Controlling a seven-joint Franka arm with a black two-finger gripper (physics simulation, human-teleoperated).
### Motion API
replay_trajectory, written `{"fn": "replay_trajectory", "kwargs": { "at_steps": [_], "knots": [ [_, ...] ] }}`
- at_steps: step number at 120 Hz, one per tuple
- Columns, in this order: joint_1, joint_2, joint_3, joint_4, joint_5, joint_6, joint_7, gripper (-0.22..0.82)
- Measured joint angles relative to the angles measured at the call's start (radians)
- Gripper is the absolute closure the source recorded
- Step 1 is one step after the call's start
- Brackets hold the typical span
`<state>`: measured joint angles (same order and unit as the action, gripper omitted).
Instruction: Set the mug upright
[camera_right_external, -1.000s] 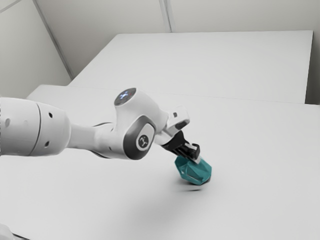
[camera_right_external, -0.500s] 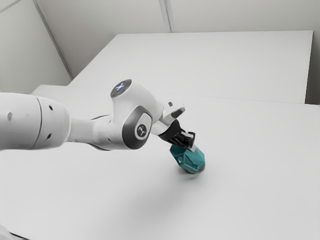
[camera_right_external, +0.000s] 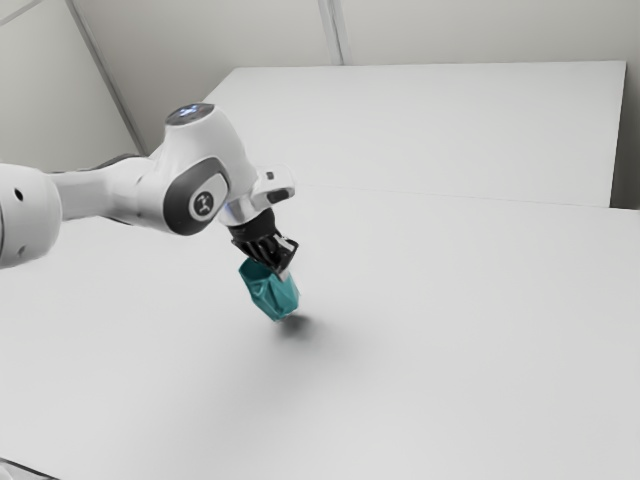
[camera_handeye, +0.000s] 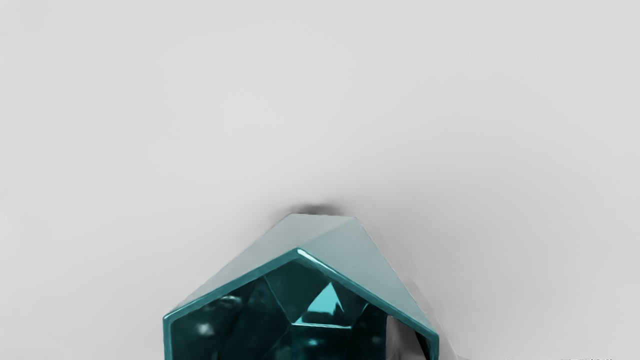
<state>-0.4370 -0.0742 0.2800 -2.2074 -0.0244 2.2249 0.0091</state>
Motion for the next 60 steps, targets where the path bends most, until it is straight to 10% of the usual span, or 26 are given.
{"fn": "replay_trajectory", "kwargs": {
  "at_steps": [60],
  "knots": [
    [0.026, 0.076, 0.005, 0.023, 0.12, -0.116, -0.056, 0.78]
  ]
}}
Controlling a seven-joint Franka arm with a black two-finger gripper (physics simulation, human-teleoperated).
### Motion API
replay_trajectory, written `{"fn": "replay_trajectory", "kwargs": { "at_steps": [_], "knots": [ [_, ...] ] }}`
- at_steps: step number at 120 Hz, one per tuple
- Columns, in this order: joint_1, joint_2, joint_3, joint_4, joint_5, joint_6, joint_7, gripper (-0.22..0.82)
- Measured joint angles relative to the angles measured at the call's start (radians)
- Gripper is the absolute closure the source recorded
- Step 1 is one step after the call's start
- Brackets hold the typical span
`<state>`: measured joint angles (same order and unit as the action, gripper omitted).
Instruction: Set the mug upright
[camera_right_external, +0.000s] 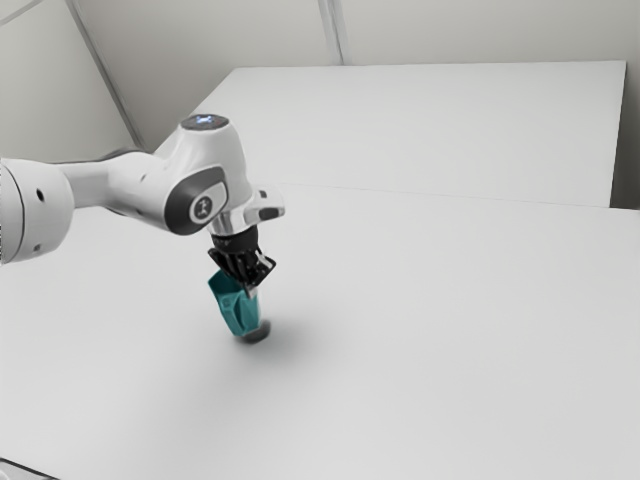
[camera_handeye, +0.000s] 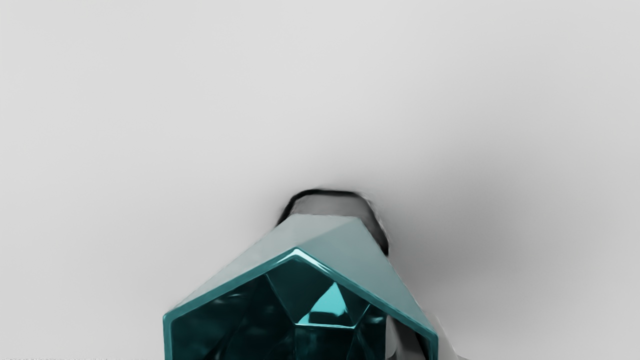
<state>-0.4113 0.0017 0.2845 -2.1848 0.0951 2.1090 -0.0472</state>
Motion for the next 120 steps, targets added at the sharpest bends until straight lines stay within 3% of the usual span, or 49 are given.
{"fn": "replay_trajectory", "kwargs": {
  "at_steps": [24, 56, 85, 104, 120],
  "knots": [
    [0.03, 0.026, -0.001, 0.0, 0.004, 0.002, -0.012, 0.76],
    [0.049, 0.027, -0.004, 0.005, -0.007, -0.007, -0.021, 0.28],
    [0.035, -0.06, -0.016, 0.013, -0.013, -0.013, -0.025, 0.09],
    [0.037, -0.06, -0.01, 0.22, -0.009, -0.12, -0.001, 0.04],
    [0.071, 0.033, -0.014, 0.491, -0.011, -0.239, 0.048, 0.02]
  ]
}}
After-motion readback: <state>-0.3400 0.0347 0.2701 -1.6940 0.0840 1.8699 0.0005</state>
